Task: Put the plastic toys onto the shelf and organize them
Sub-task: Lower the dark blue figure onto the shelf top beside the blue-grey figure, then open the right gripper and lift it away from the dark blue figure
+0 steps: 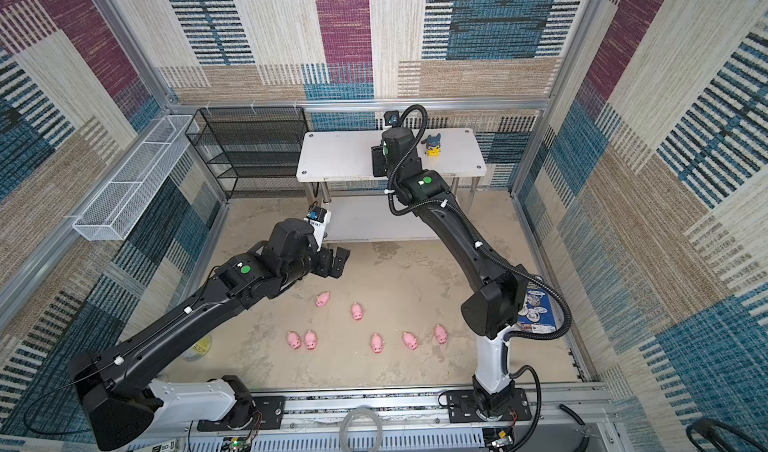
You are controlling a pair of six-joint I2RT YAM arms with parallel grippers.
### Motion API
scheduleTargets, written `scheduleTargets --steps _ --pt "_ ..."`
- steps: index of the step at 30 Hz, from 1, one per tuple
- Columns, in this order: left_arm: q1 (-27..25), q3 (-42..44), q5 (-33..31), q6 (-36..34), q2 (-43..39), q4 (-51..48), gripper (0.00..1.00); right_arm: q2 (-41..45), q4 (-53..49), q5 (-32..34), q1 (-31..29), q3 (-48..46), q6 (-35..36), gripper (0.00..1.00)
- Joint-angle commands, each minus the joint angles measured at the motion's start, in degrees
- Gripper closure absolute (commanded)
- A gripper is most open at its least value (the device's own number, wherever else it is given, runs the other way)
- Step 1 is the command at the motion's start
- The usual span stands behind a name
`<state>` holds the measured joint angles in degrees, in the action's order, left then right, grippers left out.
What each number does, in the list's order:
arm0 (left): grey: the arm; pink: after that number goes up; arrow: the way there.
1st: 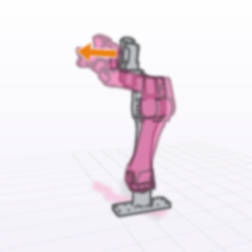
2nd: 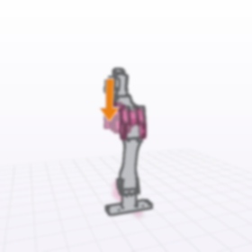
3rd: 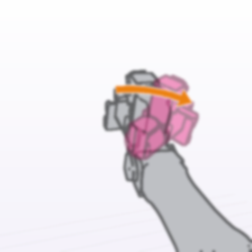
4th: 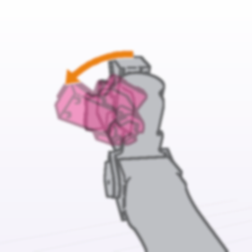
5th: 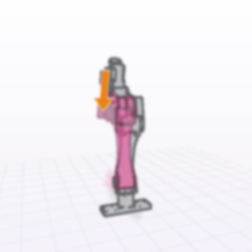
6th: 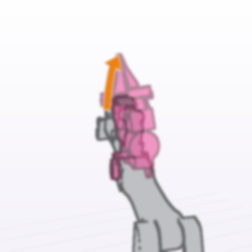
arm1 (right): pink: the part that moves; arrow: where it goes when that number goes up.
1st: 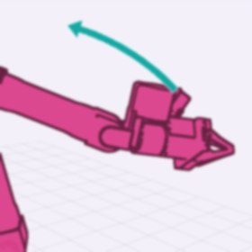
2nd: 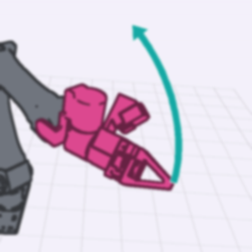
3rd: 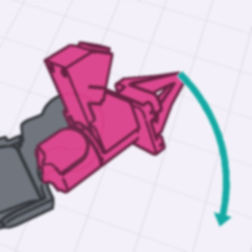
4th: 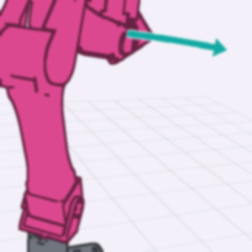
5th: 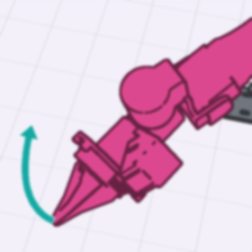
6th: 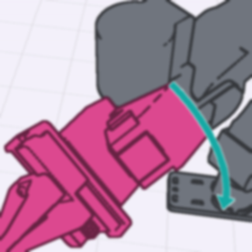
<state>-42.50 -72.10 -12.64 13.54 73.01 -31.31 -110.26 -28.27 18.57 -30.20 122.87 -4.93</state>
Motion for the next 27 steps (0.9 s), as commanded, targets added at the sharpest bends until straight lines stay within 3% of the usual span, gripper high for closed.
scheduleTargets --steps 1,6,18,19,27 --pt "0.1 0.1 0.6 -1.0 -0.3 1.7 0.01 -0.3 -0.1 0.2 -0.1 0.8 -0.3 0.39" --pt "0.1 0.2 0.7 -1.1 -0.7 1.7 0.01 -0.2 0.0 0.3 0.0 0.9 -0.4 0.23" --pt "0.1 -0.2 0.6 -1.6 -0.7 1.7 0.01 1.1 0.7 0.1 -0.1 1.6 0.3 0.05" --pt "0.1 -0.3 0.6 -1.7 -0.7 1.7 0.01 1.3 0.7 0.5 0.0 1.8 0.6 0.00" --pt "0.1 -1.1 -0.3 -1.9 -1.1 1.1 0.01 4.5 0.4 -1.3 0.0 3.3 1.5 0.00"
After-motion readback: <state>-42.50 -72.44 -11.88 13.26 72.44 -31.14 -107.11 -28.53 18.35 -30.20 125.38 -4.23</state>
